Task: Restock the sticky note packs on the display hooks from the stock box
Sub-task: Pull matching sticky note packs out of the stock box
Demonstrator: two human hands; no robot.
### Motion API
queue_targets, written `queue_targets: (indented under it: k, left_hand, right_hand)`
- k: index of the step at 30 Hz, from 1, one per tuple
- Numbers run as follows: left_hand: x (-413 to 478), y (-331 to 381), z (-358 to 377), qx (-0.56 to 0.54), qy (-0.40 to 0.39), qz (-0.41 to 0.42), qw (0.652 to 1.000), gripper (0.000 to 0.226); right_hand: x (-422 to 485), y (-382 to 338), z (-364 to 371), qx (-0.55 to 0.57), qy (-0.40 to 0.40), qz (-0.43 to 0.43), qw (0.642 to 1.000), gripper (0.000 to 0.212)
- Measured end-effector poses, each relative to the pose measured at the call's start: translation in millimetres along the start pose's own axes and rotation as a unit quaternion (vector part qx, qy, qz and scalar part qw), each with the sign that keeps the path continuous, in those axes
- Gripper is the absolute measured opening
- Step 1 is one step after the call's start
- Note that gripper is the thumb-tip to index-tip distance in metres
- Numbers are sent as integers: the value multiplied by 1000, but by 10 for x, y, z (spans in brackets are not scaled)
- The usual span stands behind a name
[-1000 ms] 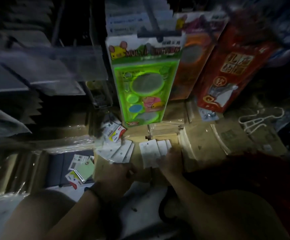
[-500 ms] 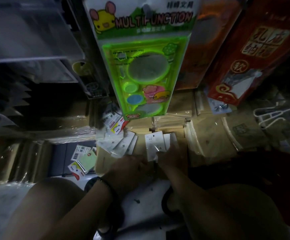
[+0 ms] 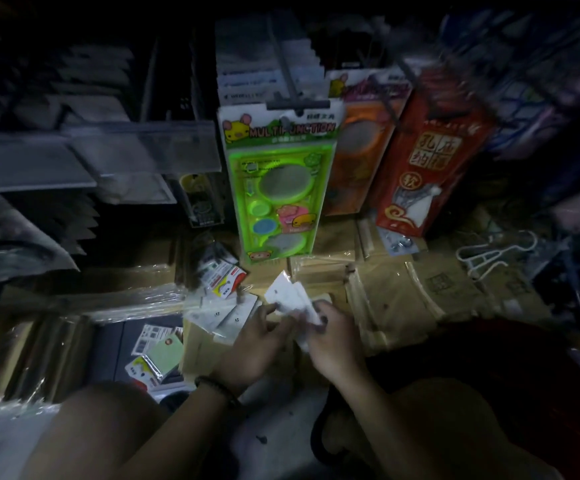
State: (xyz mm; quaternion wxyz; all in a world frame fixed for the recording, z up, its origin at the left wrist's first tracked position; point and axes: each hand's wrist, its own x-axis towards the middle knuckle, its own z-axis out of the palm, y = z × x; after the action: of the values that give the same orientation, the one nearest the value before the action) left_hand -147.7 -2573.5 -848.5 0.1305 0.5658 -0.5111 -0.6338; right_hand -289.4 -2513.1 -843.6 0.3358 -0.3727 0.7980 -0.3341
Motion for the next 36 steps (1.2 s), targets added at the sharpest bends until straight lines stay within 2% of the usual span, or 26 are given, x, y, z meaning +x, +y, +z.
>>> queue_targets:
  k: [1,2,5,8,12,15,23,27,33,36]
  left_hand:
    - [-13,-1,18,-37,-12,-3,999,59]
    - [-15,-35,36,-47,-17,2,999,52]
    - [-154,-55,3,-56,-1,51,997,7]
    - [-303,-48,-102,-121,6,69,990,21]
    - [-472,2,-225,-183,19,82,979,27]
    - [-671,35,-321,-205,28,97,974,33]
    - [-1398,184,-710,-198,-26,148,969,41]
    - [-1803,553,-885,-189,-33,190,963,48]
    - [-2419,1430,-1111,-155,-19,274,949,40]
    - [-2699,1883,-1151,-160,-12,321,933,42]
  right_hand:
    - [-144,-23,3,14,-13,-17,1000,11]
    - [-284,-59,28,14,-35,-23,999,8]
    - [-569,-142,135,-11,-73,-56,996,38]
    - [-628,-201,143,-28,-40,-84,995,57]
    - [-618,-280,-6,2,27,-97,995,42]
    - [-689,-347,-116,44,11,-97,994,40]
    - [-1291,-777,-408,160,-8,-116,980,43]
    - [-1543,-1142,-724,213,-33,-137,967,51]
    - [-1718,-1852,-1336,232,-50,-210,948,48]
    - [-1780,-2207,-1590,243,-26,-257,935,50]
